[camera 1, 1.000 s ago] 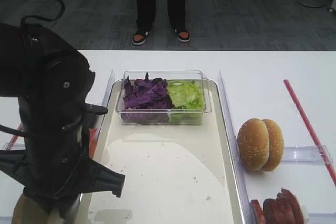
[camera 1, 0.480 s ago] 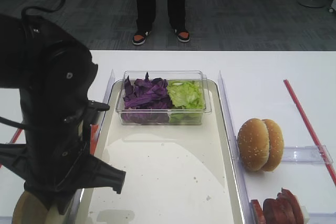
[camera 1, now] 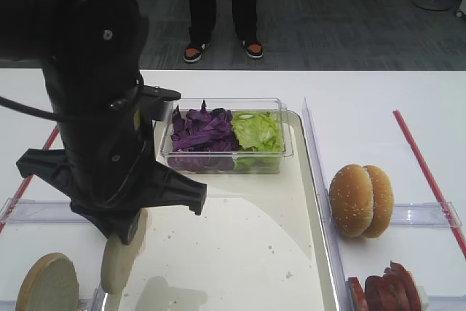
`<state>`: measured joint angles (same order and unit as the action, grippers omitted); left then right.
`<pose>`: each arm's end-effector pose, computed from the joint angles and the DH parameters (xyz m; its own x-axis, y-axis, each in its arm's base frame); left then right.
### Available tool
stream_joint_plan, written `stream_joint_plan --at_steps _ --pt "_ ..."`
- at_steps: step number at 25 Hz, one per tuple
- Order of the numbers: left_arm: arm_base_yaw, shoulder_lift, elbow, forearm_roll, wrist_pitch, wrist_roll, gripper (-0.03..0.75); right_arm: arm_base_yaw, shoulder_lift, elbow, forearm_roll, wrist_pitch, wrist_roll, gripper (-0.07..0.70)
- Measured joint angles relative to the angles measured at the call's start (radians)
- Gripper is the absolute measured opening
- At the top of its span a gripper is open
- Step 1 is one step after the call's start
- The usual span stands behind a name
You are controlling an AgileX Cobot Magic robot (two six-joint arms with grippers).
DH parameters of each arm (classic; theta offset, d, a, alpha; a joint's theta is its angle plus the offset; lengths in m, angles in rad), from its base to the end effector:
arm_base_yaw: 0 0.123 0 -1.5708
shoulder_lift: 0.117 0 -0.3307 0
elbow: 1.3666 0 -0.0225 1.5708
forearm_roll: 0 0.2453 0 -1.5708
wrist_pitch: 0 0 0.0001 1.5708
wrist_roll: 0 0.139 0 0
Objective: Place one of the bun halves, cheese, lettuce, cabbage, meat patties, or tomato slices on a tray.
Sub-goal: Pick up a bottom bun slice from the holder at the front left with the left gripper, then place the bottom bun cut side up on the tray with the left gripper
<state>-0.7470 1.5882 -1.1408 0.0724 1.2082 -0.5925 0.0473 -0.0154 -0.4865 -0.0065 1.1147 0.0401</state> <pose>0.2134 -0.1848 0.2466 -0.9829 0.1801 -0.0391 0.1778 0.9825 0.0553 -0.0173 -0.0016 0.2417 -0.5024 0.0135 -0.8645 -0.0235 0.9993 0.0293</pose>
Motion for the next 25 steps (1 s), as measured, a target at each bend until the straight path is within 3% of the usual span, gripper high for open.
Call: stream_joint_plan --at_steps 8,20,25 --pt "0.005 -0.094 0.0 -0.003 0.008 0.029 0.069 0.0 0.0 0.0 0.0 0.0 0.0 0.693" --pt "0.121 -0.152 0.0 -0.178 0.013 0.187 0.067 0.0 0.0 0.0 0.0 0.0 0.0 0.693" --pt "0.146 -0.152 0.0 -0.261 -0.032 0.248 0.066 0.0 0.0 0.0 0.0 0.0 0.0 0.693"
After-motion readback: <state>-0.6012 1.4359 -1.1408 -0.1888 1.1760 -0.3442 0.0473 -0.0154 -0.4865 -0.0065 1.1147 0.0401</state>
